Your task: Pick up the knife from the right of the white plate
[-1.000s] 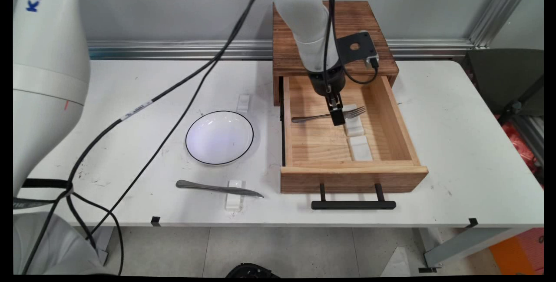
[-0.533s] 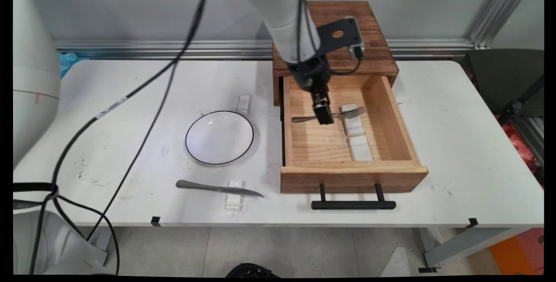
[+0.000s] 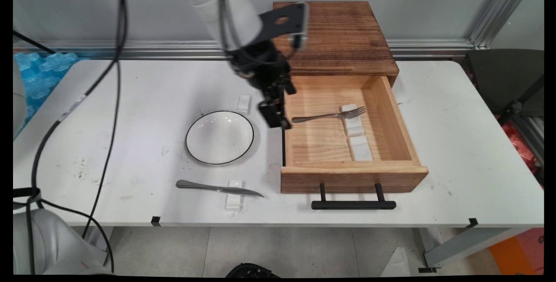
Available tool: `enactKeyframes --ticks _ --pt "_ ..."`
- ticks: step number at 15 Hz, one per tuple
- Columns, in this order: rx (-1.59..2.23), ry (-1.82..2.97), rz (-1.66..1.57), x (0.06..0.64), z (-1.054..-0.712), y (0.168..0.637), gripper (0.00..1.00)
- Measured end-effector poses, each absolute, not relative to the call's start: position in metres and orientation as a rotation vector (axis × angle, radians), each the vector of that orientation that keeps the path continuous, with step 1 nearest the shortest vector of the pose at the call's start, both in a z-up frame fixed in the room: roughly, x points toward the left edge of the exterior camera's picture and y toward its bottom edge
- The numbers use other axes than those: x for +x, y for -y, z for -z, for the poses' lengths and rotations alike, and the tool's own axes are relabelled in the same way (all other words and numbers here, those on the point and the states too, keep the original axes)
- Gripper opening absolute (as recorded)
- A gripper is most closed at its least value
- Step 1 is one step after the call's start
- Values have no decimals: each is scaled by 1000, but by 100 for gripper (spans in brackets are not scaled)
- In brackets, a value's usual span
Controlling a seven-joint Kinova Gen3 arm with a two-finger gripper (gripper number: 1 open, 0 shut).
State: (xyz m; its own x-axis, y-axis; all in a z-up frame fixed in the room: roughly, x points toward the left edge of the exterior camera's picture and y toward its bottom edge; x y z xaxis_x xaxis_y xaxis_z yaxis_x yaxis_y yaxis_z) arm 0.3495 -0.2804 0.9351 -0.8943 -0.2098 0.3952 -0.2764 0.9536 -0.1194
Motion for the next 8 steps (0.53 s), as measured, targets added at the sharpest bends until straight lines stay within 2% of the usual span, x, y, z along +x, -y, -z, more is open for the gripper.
enactKeyframes --ticks 8 --pt "53 2760 -97 427 -951 214 100"
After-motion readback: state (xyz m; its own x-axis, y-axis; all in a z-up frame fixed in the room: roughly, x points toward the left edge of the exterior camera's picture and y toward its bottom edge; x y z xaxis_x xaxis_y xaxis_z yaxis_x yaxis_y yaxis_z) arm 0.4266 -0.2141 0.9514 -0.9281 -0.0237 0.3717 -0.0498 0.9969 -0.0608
